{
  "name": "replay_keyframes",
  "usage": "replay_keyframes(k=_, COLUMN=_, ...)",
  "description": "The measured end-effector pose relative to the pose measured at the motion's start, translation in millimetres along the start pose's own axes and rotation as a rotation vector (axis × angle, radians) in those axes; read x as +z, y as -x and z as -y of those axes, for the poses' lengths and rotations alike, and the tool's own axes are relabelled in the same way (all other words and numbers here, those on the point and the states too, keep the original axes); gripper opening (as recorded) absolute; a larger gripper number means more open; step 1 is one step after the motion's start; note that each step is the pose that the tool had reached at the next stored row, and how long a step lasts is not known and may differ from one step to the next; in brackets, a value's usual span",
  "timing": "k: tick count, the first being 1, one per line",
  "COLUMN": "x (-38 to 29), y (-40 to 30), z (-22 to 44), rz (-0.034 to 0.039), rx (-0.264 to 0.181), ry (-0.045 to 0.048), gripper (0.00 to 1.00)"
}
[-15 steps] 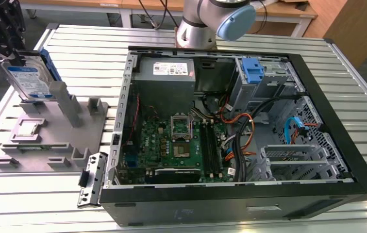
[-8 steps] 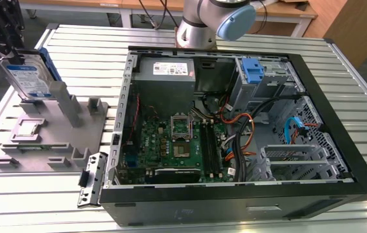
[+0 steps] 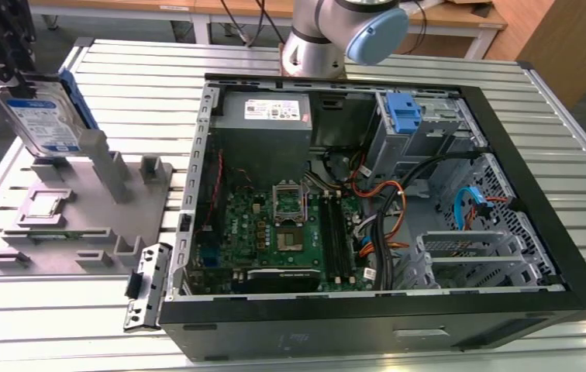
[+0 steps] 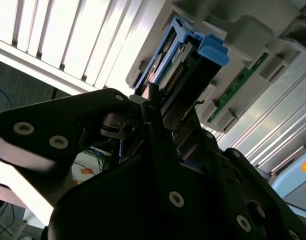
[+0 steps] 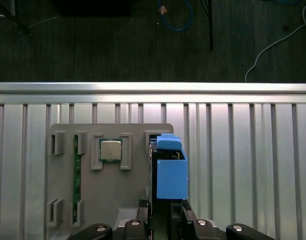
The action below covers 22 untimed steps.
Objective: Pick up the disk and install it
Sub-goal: 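Pick up the disk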
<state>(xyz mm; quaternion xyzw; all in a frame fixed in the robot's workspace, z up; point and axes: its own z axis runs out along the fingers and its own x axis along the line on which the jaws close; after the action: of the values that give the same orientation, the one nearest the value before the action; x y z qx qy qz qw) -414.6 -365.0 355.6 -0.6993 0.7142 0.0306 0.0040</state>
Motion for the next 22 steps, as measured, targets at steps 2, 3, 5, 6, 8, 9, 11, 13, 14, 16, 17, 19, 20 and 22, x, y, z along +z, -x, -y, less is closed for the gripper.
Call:
replay_keyframes(k=2, x=-1.3, y=0.1, z=0.0, rz=-0.0003, rx=0.0, ry=0.0001, gripper=0.35)
replay_keyframes(k=3, x=-1.8, y=0.1, z=-0.1, rz=-0.0003, rx=0.0, ry=0.0, gripper=0.35)
replay_keyframes(k=5, x=-1.7, y=0.1, z=0.0, rz=-0.0002, rx=0.0, ry=-0.0002, gripper=0.35)
replay_keyframes(k=6, x=-1.8, y=0.1, z=-0.1, rz=-0.0002, rx=0.0, ry=-0.0002, gripper=0.35)
replay_keyframes(k=8, x=-2.0, y=0.1, z=-0.1, rz=-0.0003, rx=0.0, ry=0.0, gripper=0.35)
replay_keyframes(k=9, x=-2.1, y=0.1, z=-0.1, rz=-0.0004, rx=0.0, ry=0.0001, gripper=0.35)
replay_keyframes(k=11, x=-3.4, y=0.2, z=-0.1, rz=-0.0007, rx=0.0, ry=0.0006, gripper=0.35)
replay_keyframes(k=13, x=-6.1, y=0.3, z=-0.2, rz=-0.0004, rx=0.0, ry=0.0001, gripper=0.35)
replay_keyframes(k=14, x=-8.2, y=0.4, z=-0.3, rz=-0.0004, rx=0.0, ry=0.0001, gripper=0.35)
replay_keyframes(k=16, x=-13.4, y=0.7, z=-0.5, rz=-0.0004, rx=0.0, ry=0.0002, gripper=0.35)
replay_keyframes(k=17, x=-15.8, y=0.8, z=-0.6, rz=-0.0004, rx=0.0, ry=0.0001, gripper=0.35)
replay_keyframes(k=19, x=-20.4, y=1.0, z=-0.8, rz=-0.0004, rx=0.0, ry=0.0002, gripper=0.35)
replay_keyframes(k=20, x=-22.2, y=1.1, z=-0.8, rz=-0.0004, rx=0.0, ry=0.0002, gripper=0.35)
replay_keyframes(k=22, x=-24.9, y=1.2, z=-0.9, rz=-0.0004, rx=0.0, ry=0.0001, gripper=0.35)
